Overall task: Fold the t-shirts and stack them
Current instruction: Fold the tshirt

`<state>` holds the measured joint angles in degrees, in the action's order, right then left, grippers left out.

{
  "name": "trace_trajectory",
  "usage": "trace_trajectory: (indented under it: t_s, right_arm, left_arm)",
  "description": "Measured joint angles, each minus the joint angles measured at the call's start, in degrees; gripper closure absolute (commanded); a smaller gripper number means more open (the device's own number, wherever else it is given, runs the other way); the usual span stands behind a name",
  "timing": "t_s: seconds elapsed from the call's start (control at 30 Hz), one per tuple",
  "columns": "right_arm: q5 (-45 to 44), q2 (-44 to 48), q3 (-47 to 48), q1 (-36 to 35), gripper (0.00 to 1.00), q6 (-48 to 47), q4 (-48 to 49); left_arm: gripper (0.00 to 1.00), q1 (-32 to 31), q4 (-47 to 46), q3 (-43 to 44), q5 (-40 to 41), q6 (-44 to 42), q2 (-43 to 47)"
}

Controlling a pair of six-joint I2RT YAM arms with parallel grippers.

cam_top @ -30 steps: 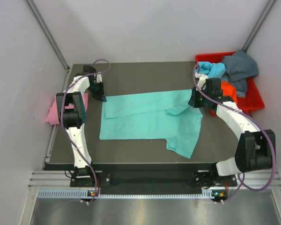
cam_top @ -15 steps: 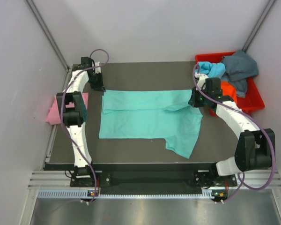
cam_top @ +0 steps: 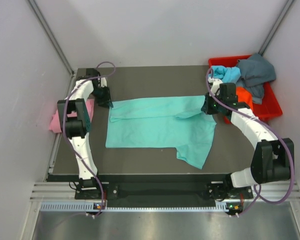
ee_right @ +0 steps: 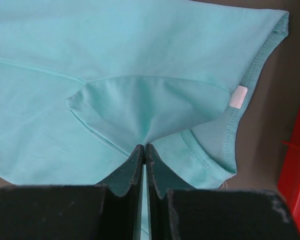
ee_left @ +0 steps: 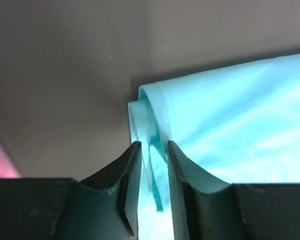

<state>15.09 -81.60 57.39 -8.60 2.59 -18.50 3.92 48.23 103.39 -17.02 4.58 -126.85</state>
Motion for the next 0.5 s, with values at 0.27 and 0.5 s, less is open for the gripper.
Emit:
trace_trajectory:
  t_s: [0.27, 0.5]
  right_arm:
    - [0.00, 0.55, -1.14, 0.00, 0.98, 0.02, 0.07]
    - [-0.04, 0.72, -1.14, 0.00, 0.98, 0.00, 0.09]
  left_arm:
    - [0.67, 1.20, -0.09, -0.26, 0.13, 0.00, 3.23]
    - [0.69, 1.33, -0.20, 2.25, -0.02, 0.00, -0.28]
